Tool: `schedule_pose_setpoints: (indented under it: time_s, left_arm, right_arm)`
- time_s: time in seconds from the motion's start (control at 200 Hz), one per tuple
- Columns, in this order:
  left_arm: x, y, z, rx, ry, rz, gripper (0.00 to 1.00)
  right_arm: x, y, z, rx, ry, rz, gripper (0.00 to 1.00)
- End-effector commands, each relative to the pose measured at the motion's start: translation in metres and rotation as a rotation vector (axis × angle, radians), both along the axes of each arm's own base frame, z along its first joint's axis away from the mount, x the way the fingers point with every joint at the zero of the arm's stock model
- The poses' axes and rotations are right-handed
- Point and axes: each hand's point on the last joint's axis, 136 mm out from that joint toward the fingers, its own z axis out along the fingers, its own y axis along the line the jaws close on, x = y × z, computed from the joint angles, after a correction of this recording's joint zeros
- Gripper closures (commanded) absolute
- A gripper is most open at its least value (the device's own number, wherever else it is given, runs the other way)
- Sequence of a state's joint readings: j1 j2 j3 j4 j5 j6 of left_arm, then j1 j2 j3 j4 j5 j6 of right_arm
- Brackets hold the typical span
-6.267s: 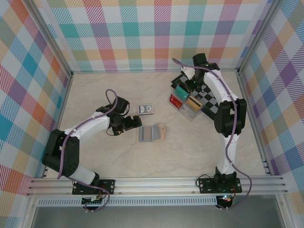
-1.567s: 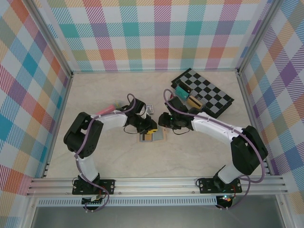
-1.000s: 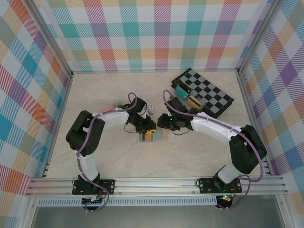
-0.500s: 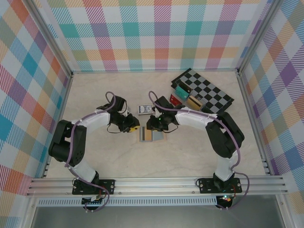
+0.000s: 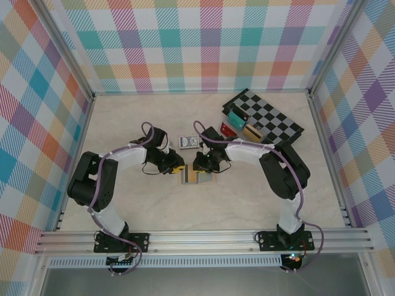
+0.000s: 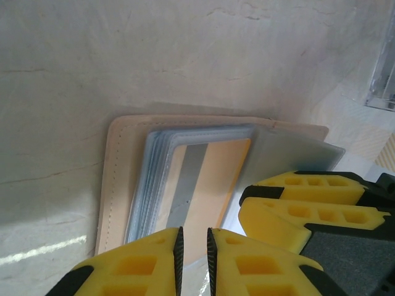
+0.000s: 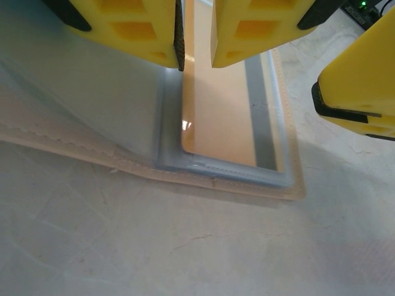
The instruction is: Take the credit cards out of the card holder
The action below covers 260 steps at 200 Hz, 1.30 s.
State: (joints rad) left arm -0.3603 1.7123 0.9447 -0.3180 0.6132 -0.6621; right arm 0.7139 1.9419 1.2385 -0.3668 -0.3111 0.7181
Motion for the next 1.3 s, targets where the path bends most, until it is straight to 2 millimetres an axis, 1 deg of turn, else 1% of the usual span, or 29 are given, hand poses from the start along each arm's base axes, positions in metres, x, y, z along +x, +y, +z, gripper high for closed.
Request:
schedule_pose_setpoints:
  time_s: [0.0,0.175,0.4,0.695,0.805,1.05,1.18,1.295]
  left_arm:
    - [-0.004,-0.005,-0.007,-0.015,0.025,-0.008,0.81]
    - [-0.007,-0.002,-0.017,0.015,0.047,-0.005,0.81]
    - [-0.014,0.003,-0.030,0.039,0.078,0.000,0.82]
    - [-0.023,0.007,-0.044,0.060,0.112,0.001,0.85]
    - [-0.023,0.009,-0.045,0.068,0.114,0.003,0.85]
    - [-0.023,0.011,-0.043,0.086,0.105,0.001,0.83]
    - [-0.023,0.013,-0.041,0.097,0.097,-0.001,0.78]
    - [-0.022,0.015,-0.038,0.106,0.088,-0.002,0.74]
  right_arm:
    - [0.000,0.000,-0.004,-0.007,0.017,0.006,0.80]
    - [-0.001,0.000,-0.010,-0.010,0.029,0.010,0.80]
    - [-0.002,0.008,-0.009,0.044,0.029,0.028,0.83]
    - [-0.001,0.009,-0.010,0.070,0.032,0.044,0.84]
    - [-0.002,0.008,-0.011,0.069,0.034,0.047,0.85]
    - [-0.001,0.000,-0.011,0.036,0.016,0.031,0.95]
    - [0.000,-0.008,-0.012,0.005,0.001,0.014,0.97]
    - [0.002,-0.016,-0.009,-0.016,-0.024,0.000,0.98]
